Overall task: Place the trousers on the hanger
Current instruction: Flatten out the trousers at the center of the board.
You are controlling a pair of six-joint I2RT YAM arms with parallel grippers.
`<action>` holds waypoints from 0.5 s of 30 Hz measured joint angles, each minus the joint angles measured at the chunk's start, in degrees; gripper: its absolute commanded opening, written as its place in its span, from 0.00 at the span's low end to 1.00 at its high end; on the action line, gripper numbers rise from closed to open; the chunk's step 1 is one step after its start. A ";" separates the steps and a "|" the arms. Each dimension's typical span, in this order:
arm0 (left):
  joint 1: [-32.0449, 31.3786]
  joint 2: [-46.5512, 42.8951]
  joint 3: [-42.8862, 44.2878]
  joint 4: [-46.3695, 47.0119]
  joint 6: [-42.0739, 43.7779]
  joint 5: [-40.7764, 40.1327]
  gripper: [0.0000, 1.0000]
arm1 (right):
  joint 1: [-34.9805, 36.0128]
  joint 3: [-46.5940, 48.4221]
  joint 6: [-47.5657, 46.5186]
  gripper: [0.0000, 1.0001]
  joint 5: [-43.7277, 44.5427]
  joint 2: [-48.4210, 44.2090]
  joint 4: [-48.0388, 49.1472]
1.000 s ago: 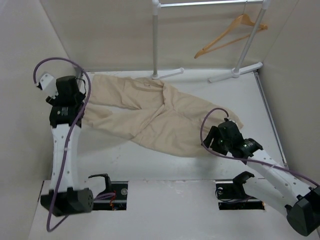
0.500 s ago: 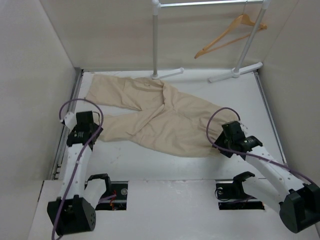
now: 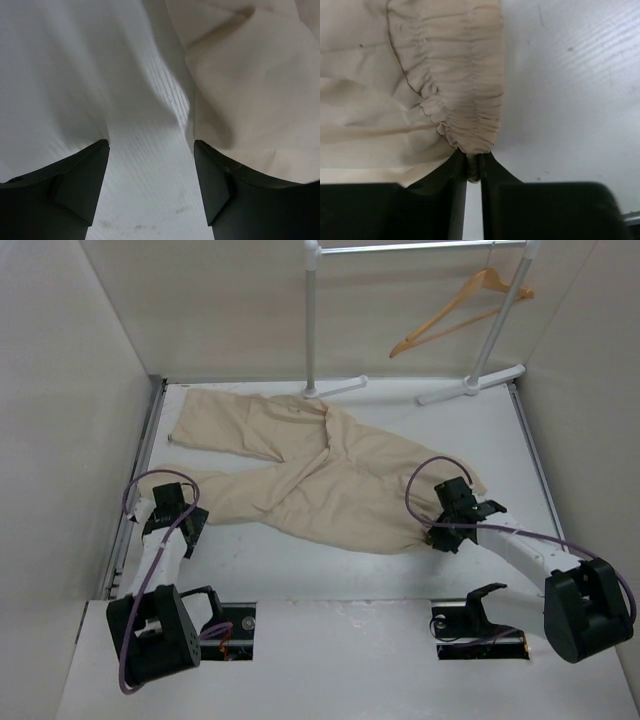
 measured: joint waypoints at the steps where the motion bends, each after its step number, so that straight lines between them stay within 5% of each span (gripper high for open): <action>1: 0.59 1.46 -0.50 2.25 -0.52 0.07 0.49 | -0.68 0.46 -0.50 0.06 -0.42 0.96 0.79; 6: 1.86 9.09 0.11 14.23 -2.45 0.76 0.13 | -3.10 0.94 -2.27 0.04 -0.50 1.79 4.07; 15: 4.44 2.32 0.55 15.10 -2.16 2.60 0.02 | -3.34 0.94 -4.52 0.03 0.11 -1.84 4.22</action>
